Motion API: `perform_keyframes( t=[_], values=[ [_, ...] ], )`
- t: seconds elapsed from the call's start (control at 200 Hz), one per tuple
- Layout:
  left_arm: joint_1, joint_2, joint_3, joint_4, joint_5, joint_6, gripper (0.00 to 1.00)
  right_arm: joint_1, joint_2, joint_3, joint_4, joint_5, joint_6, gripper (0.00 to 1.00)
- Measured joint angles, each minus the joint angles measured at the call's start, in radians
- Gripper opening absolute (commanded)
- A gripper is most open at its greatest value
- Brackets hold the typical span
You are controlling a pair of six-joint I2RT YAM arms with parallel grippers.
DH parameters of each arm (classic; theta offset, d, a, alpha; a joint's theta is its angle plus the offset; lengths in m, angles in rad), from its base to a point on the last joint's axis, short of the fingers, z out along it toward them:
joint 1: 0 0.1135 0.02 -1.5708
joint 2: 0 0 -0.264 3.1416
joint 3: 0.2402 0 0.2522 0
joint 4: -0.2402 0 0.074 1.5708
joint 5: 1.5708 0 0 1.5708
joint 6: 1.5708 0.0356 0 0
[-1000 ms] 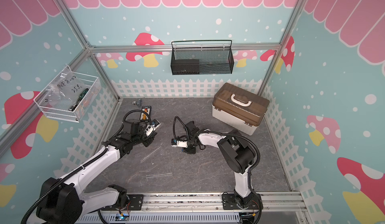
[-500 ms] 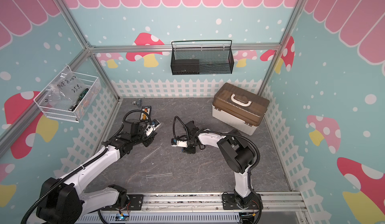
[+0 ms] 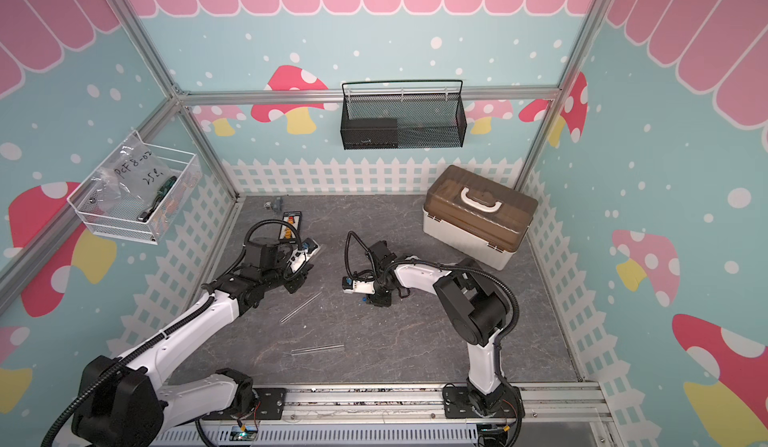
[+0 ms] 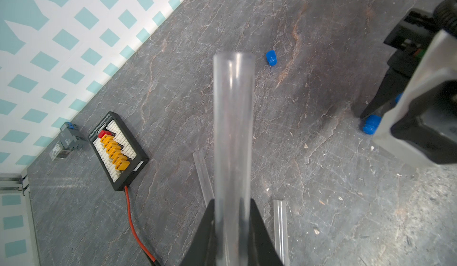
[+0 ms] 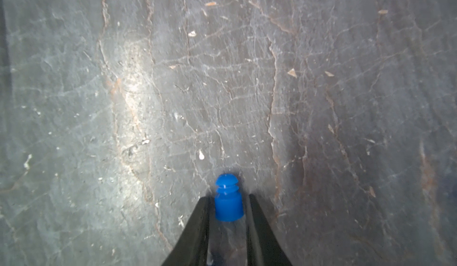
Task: Insert stoppers into test tubes
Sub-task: Pick up the stopper from the center of the board.
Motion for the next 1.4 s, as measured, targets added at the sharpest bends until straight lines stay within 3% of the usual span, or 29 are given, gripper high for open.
perform_keyframes(
  t=[0.56,1.401],
  values=[
    [0.0,-0.005,-0.002,0.0,0.0,0.0,0.0,0.005,0.0,0.008,-0.027,0.006,-0.001,0.29],
    [0.0,-0.005,-0.002,0.0,0.004,0.0,0.0,0.012,0.027,0.042,-0.029,0.004,0.002,0.23]
  ],
)
